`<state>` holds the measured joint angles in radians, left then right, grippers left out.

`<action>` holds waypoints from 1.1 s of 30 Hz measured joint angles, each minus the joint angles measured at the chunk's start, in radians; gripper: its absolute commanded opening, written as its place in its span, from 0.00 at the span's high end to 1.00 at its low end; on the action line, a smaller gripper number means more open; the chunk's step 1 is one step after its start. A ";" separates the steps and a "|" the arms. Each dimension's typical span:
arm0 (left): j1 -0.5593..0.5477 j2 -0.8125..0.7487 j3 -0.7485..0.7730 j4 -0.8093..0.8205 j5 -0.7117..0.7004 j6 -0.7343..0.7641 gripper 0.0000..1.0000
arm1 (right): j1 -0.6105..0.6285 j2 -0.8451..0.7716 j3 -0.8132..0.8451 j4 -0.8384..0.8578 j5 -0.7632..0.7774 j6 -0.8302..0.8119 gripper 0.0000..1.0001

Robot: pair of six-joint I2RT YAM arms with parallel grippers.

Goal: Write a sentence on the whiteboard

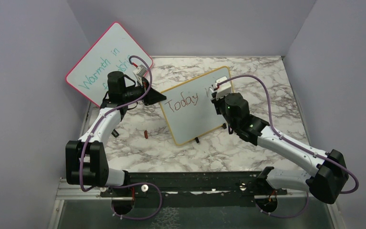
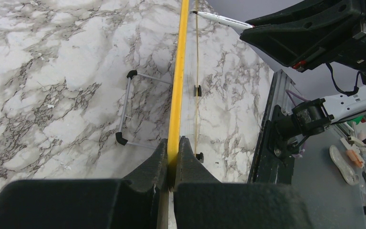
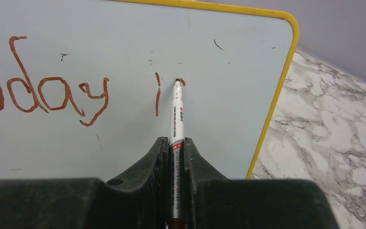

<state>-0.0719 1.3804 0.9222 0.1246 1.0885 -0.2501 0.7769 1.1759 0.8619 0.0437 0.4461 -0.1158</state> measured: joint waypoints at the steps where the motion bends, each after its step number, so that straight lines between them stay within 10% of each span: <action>1: 0.000 0.000 0.000 0.000 0.000 0.000 1.00 | 0.000 -0.001 0.000 -0.001 -0.004 0.000 1.00; 33: 0.000 0.000 0.000 0.000 0.000 0.000 1.00 | 0.000 -0.040 -0.039 -0.107 0.000 0.055 0.99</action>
<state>-0.0719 1.3804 0.9222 0.1246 1.0885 -0.2504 0.7769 1.1355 0.8234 -0.0635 0.4461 -0.0608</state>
